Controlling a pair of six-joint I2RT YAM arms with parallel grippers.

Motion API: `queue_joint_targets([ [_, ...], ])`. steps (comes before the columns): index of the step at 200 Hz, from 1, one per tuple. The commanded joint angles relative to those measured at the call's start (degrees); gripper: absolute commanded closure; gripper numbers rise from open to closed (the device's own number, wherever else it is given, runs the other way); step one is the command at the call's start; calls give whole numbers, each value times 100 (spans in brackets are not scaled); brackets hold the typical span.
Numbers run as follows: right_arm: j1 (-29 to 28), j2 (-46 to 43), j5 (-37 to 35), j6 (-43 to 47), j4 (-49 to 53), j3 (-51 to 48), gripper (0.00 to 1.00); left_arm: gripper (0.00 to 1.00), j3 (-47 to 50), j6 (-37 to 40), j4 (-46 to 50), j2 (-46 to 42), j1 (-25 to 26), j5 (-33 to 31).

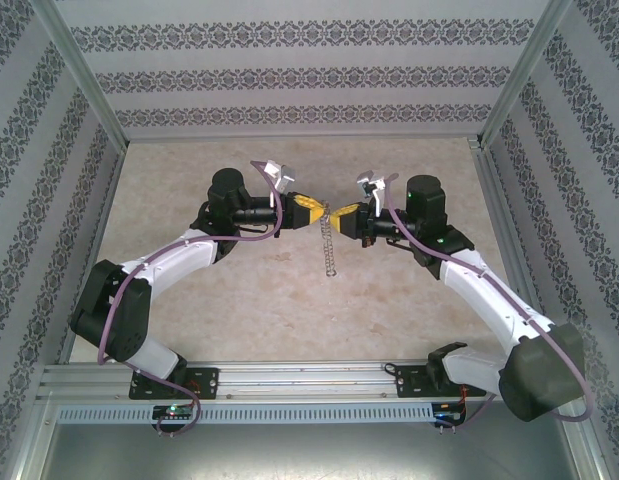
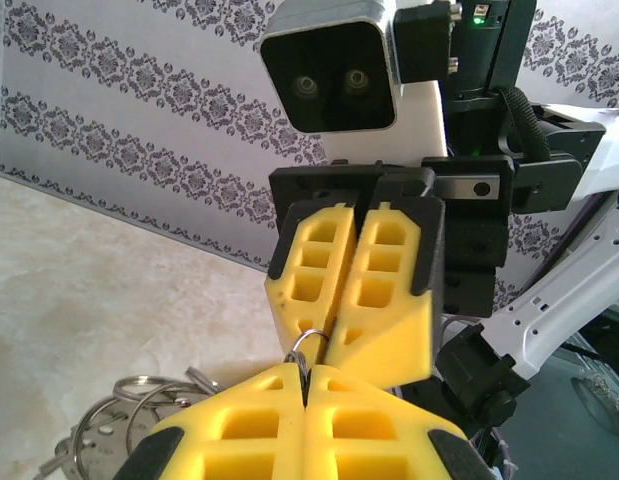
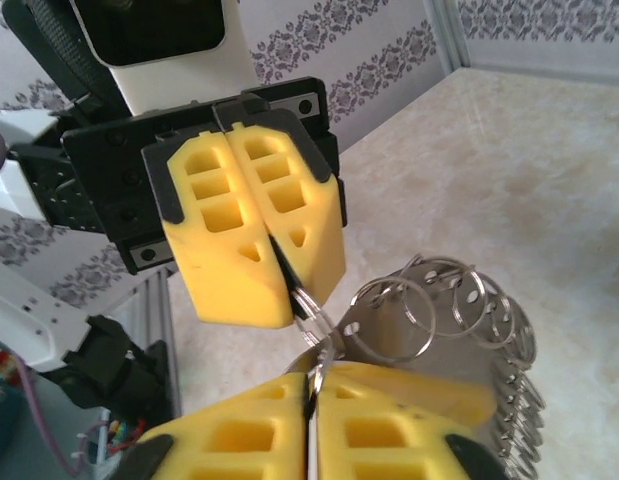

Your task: Put the keys on the keyring

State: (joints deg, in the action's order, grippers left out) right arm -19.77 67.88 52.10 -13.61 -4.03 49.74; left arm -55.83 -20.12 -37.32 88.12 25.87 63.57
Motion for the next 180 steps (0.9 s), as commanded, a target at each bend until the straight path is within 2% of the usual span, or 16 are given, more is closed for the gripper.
queue_joint_targets([
  [1, -39, -46, -59, 73, -44, 94, 99, 100, 28, 76, -188, -157, 50, -16],
  [52, -28, -108, 54, 86, -69, -132, 100, 100, 55, 56, -317, -181, 53, -88],
  [138, -397, 166, 230, 147, -124, -227, 100, 100, 108, -26, -478, -177, 51, -161],
  [180, -409, 226, 291, 338, 255, -236, 100, 100, 104, -3, -504, -190, 50, -209],
])
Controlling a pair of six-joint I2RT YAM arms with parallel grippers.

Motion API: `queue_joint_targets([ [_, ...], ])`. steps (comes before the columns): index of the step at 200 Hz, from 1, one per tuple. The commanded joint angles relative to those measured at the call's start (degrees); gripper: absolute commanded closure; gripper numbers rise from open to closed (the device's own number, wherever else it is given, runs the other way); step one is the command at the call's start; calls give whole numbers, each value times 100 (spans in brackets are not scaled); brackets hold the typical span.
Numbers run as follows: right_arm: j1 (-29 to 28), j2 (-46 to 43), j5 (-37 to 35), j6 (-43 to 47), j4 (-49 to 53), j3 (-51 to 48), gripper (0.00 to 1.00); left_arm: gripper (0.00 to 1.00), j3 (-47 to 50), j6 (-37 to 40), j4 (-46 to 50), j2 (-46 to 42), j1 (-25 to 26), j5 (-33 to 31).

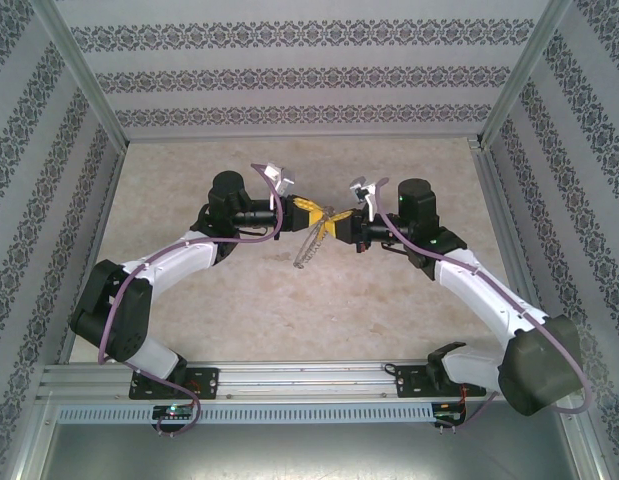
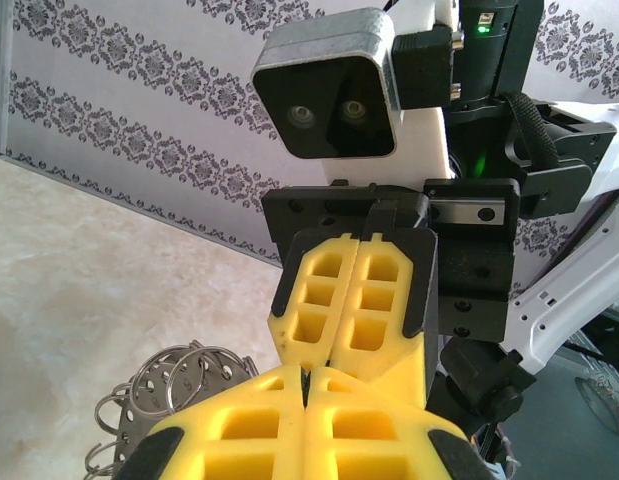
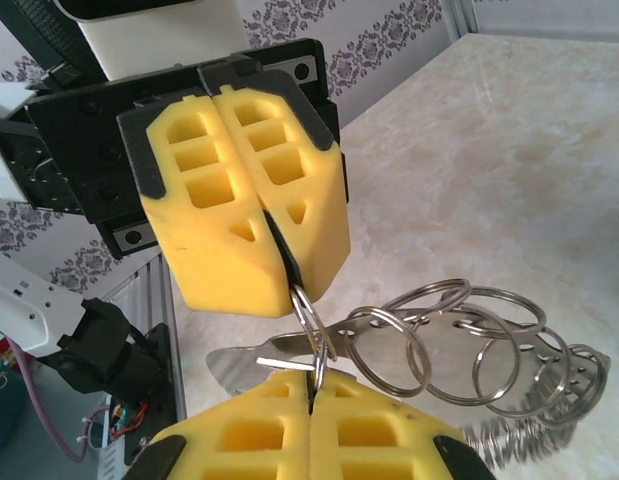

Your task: Put the keys on the keyring

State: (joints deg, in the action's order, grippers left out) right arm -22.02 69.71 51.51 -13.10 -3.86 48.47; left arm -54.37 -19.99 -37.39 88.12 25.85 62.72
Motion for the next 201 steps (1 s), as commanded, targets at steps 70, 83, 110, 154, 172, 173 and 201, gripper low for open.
queue_joint_targets([
  [70, 119, -657, 220, -131, -123, -837, 82, 100, -35, -16, -539, -181, 52, -153],
  [83, 195, -890, 117, -293, -268, -908, 81, 100, -30, -37, -572, -181, 54, -153],
  [110, 203, -1178, -325, -557, -426, -851, 74, 100, -24, -50, -601, -182, 56, -146],
  [154, 198, -1192, -861, -1076, -1013, -810, 64, 100, 32, -92, -699, -194, 53, -146],
  [172, 179, -1031, -848, -1212, -1165, -735, 64, 100, 46, -114, -739, -181, 57, -132],
  [173, 180, -1022, -850, -1212, -1181, -739, 64, 100, 48, -121, -741, -176, 59, -130],
  [201, 109, -807, -819, -1377, -1490, -663, 66, 100, 58, -155, -816, -155, 60, -120],
])
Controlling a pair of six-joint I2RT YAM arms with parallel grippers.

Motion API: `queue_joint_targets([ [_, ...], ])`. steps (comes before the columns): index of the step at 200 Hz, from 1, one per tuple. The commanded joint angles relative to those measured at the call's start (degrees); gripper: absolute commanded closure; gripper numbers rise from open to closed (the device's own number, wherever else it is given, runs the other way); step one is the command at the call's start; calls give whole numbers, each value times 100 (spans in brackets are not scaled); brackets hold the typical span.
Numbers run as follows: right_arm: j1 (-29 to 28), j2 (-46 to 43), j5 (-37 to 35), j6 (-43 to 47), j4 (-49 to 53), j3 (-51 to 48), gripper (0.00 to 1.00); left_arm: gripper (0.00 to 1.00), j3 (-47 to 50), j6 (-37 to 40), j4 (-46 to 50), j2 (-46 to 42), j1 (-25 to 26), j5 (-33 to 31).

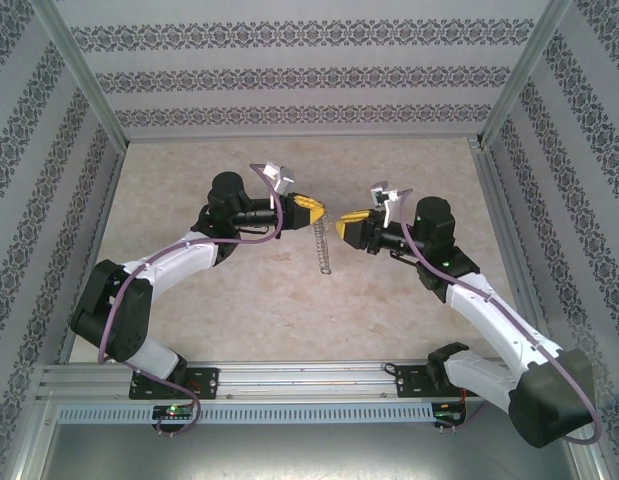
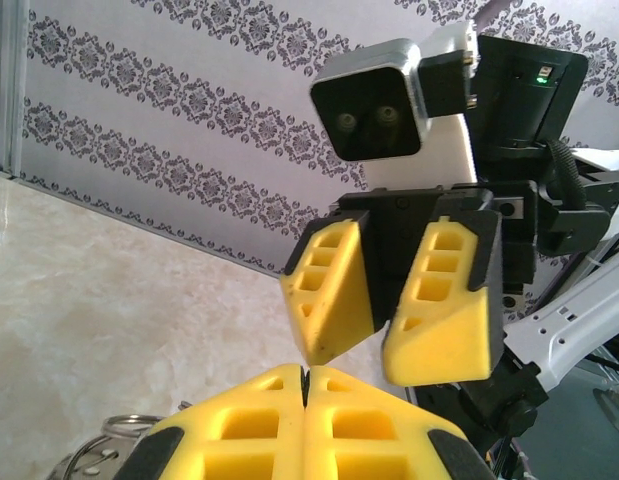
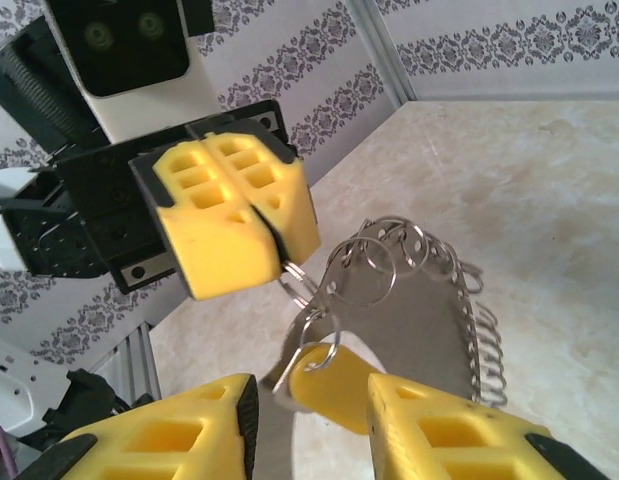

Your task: Put the keys on the keyring

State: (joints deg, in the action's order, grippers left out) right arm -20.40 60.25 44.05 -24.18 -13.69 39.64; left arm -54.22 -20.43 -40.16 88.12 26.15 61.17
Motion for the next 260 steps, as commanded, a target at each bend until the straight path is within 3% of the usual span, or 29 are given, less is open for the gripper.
queue_joint_targets([
  [1, -52, 147, -68, -274, -513, 224, 66, 100, 43, -111, -542, -155, 25, 40],
  [41, -210, 447, -11, -263, -594, 373, 72, 100, 34, -129, -549, -151, 29, 44],
  [93, -322, 584, 146, -229, -635, 413, 100, 100, 4, -143, -563, -145, 27, 36],
  [198, -579, 636, 446, 74, -286, 432, 100, 100, -3, -150, -585, -141, 26, 27],
  [212, -549, 543, 346, 94, -224, 423, 77, 100, -2, -159, -588, -130, 23, 22],
  [221, -499, 467, 287, 95, -188, 406, 70, 100, -1, -156, -588, -131, 26, 28],
  [260, -107, 164, 26, -83, -219, 291, 70, 100, 68, -164, -643, -148, 23, -20],
])
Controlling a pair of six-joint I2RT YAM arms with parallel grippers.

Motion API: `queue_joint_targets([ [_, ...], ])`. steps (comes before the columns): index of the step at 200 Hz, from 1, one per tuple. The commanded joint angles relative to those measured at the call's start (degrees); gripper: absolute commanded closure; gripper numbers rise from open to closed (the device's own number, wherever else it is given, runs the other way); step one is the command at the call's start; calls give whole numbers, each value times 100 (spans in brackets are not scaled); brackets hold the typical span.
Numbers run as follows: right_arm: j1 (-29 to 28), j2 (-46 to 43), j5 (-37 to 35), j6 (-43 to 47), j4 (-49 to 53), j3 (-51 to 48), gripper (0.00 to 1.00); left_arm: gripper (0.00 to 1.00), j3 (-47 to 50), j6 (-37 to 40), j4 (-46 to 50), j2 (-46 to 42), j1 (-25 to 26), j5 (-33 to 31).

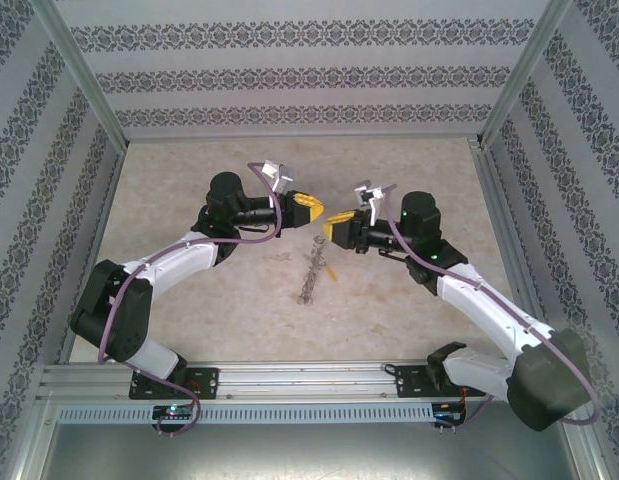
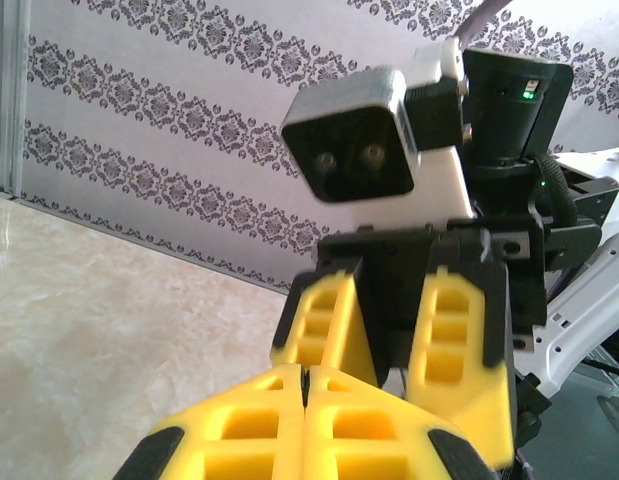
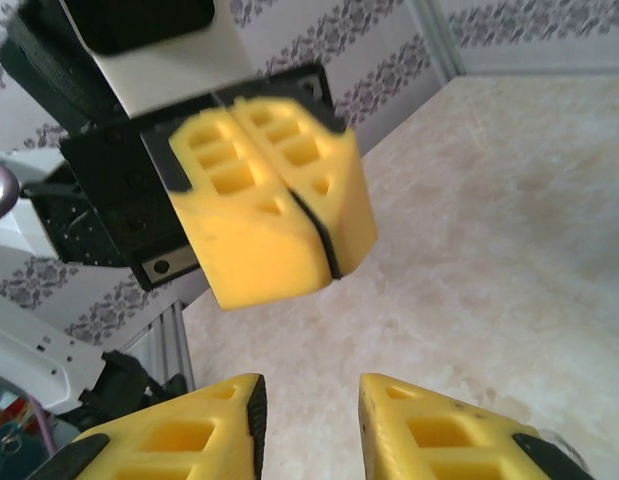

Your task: Put the keys on the keyring

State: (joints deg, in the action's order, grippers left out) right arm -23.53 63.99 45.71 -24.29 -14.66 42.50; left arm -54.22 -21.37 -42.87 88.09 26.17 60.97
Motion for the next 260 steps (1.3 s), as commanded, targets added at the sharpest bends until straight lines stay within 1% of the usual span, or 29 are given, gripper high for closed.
queue_joint_targets([
  [1, 216, -215, -145, -74, -120, 0, 70, 100, 77, -74, -380, -149, 20, -8],
  [15, 256, -196, -287, -119, -30, -18, 68, 100, 142, -89, -424, -180, 21, -141],
  [28, 259, -123, -410, -139, 54, -60, 68, 100, 255, -94, -513, -221, 20, -379],
  [37, 251, -76, -588, -190, 108, -143, 65, 100, 357, -96, -557, -272, 17, -607],
  [45, 251, -29, -743, -211, 166, -216, 62, 94, 466, -96, -579, -314, 7, -816],
  [58, 259, 26, -1159, -247, 347, -356, 59, 89, 667, -97, -654, -365, 10, -1048],
  [73, 272, 98, -1793, -342, 594, -543, 56, 75, 924, -138, -756, -400, 5, -1284],
  [87, 305, 225, -2344, -531, 750, -729, 54, 73, 1118, -160, -767, -409, 4, -1338],
  [100, 334, 383, -2923, -670, 989, -870, 53, 67, 1273, -252, -784, -403, 9, -1367],
  [106, 359, 478, -3075, -731, 1008, -951, 53, 65, 1355, -306, -814, -391, 12, -1390],
  [126, 444, 836, -3272, -881, 908, -1179, 52, 60, 1592, -437, -858, -339, 11, -1592],
  [148, 481, 1230, -3453, -1021, 862, -1257, 52, 55, 1674, -439, -551, -326, 28, -1775],
  [174, 479, 1559, -3460, -1219, 763, -1288, 52, 44, 1680, -247, -101, -354, 71, -2034],
  [196, 464, 1761, -3424, -1308, 729, -1266, 52, 19, 1643, -178, 150, -374, 87, -2084],
  [197, 463, 1773, -3417, -1312, 724, -1268, 52, 16, 1643, -172, 162, -373, 89, -2091],
  [199, 463, 1792, -3413, -1318, 713, -1270, 52, 6, 1649, -161, 178, -377, 96, -2096],
  [200, 463, 1806, -3408, -1321, 703, -1270, 52, 3, 1650, -150, 185, -379, 97, -2097],
  [202, 465, 1820, -3391, -1332, 690, -1271, 52, 1, 1649, -132, 190, -387, 96, -2111],
  [234, 362, 1928, -3256, -1385, 653, -1304, 53, 0, 1577, -44, 467, -369, 134, -2306],
  [260, 213, 1852, -3325, -1438, 602, -1367, 55, 0, 1491, 72, 739, -378, 152, -2457],
])
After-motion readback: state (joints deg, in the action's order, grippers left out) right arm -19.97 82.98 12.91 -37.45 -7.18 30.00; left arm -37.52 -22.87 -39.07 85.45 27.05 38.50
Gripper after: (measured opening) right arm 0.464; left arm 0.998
